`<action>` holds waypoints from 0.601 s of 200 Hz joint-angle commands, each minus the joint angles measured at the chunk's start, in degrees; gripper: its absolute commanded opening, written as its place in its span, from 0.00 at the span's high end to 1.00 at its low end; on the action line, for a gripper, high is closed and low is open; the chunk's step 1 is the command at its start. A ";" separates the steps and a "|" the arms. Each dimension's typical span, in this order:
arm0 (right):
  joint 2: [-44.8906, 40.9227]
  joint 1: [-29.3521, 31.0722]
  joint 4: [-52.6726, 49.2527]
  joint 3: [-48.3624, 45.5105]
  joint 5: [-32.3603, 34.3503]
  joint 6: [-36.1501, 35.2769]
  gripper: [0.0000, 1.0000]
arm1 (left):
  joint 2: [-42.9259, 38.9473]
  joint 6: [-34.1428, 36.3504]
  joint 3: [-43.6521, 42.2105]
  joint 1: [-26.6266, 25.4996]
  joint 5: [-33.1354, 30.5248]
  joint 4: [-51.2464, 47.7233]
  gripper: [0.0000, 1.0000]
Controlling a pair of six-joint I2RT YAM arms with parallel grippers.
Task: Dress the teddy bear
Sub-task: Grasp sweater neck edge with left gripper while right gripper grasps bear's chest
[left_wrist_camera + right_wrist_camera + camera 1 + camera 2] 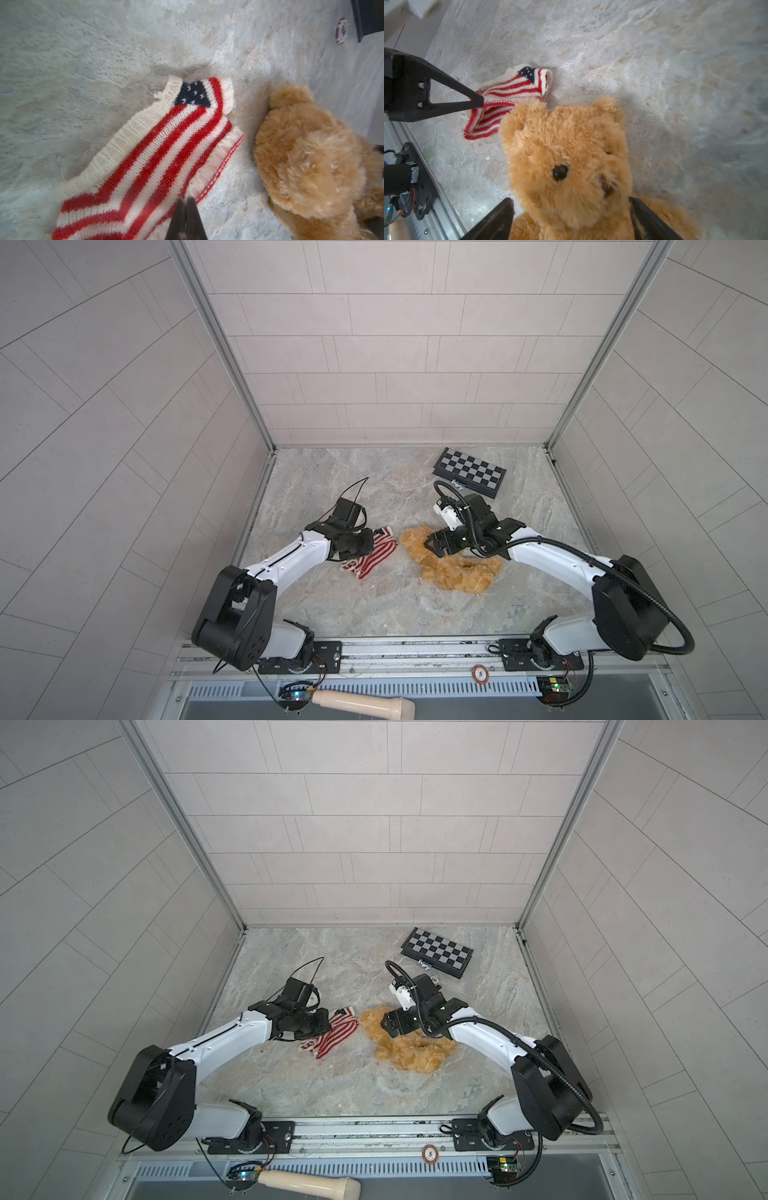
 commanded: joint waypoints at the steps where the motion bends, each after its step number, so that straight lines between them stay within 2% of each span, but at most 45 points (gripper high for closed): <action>1: 1.24 1.17 0.79 1.54 -5.77 0.90 0.08 | -0.66 -0.70 -1.02 1.63 3.72 3.67 1.00; 35: 3.73 2.99 -2.12 0.07 -0.10 -1.50 0.08 | -1.28 -1.37 -2.33 3.30 7.66 6.17 1.00; 48: 4.50 4.30 -1.79 -0.27 0.06 -2.00 0.09 | -1.45 -2.10 -2.77 3.54 8.94 7.62 1.00; 62: 4.33 6.00 -0.80 -0.51 -0.45 -3.10 0.09 | -1.56 -2.54 -2.79 3.64 9.60 8.29 1.00; 100: 5.62 8.66 -1.71 -0.94 5.35 -6.43 0.06 | -1.37 -2.58 -3.09 3.65 10.61 9.39 1.00; 120: 7.29 8.78 -1.94 -0.82 8.25 -5.96 0.12 | -1.91 -2.96 -3.33 3.69 11.62 10.01 1.00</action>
